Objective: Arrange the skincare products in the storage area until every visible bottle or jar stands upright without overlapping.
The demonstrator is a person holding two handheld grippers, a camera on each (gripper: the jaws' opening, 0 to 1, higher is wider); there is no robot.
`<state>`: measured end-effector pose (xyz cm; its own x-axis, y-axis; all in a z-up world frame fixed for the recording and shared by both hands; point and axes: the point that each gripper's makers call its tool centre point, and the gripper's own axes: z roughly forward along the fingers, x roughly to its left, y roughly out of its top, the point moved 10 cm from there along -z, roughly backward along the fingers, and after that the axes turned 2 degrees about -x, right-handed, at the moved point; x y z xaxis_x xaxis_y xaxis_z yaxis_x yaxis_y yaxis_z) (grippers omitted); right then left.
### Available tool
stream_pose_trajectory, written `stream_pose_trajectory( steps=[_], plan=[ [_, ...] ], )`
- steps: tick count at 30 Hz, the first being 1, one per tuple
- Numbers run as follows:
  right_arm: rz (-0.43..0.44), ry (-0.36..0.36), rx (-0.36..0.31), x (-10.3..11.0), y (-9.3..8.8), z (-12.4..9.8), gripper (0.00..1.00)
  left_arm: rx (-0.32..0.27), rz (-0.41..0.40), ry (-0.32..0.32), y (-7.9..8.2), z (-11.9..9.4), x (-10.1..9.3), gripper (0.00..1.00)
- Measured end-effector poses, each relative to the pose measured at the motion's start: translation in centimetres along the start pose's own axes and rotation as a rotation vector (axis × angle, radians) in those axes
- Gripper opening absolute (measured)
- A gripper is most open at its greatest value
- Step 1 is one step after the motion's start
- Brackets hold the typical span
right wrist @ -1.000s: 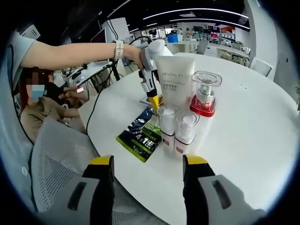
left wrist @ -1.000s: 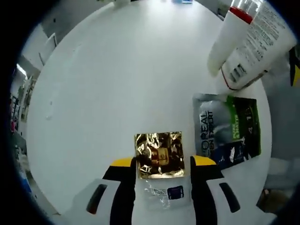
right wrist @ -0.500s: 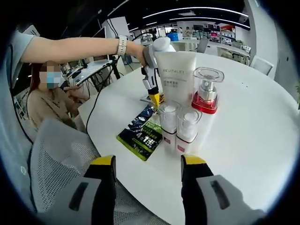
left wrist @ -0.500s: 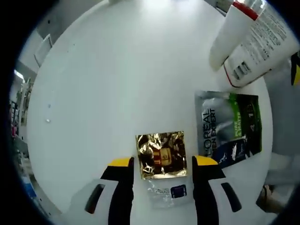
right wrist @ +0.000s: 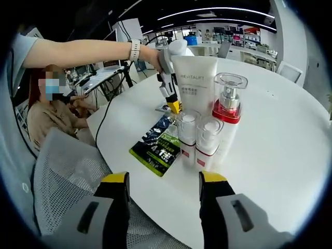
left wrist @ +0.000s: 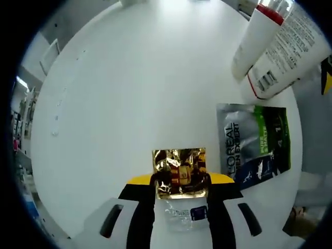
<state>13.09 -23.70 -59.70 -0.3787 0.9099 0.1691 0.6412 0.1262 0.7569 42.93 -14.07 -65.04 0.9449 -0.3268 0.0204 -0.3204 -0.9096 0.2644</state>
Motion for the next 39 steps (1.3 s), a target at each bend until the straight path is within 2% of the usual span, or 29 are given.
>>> stream_pose_trajectory(
  steps=[8,14,28,39],
  plan=[
    [-0.006,-0.006,-0.021,0.0,0.2,-0.3,0.59,0.032,0.017,-0.003,-0.5,-0.3,-0.5,0.36],
    [-0.014,-0.024,-0.028,0.1,0.3,-0.4,0.67,-0.001,0.003,0.023,-0.3,-1.7,-0.5,0.36],
    [-0.045,-0.054,-0.067,0.4,0.8,-1.0,0.86,0.012,0.018,0.047,-1.1,-4.2,-2.7,0.36],
    [-0.063,-0.061,-0.056,0.7,0.7,-1.5,0.87,0.049,-0.005,0.026,-3.4,-4.6,-5.5,0.36]
  ],
)
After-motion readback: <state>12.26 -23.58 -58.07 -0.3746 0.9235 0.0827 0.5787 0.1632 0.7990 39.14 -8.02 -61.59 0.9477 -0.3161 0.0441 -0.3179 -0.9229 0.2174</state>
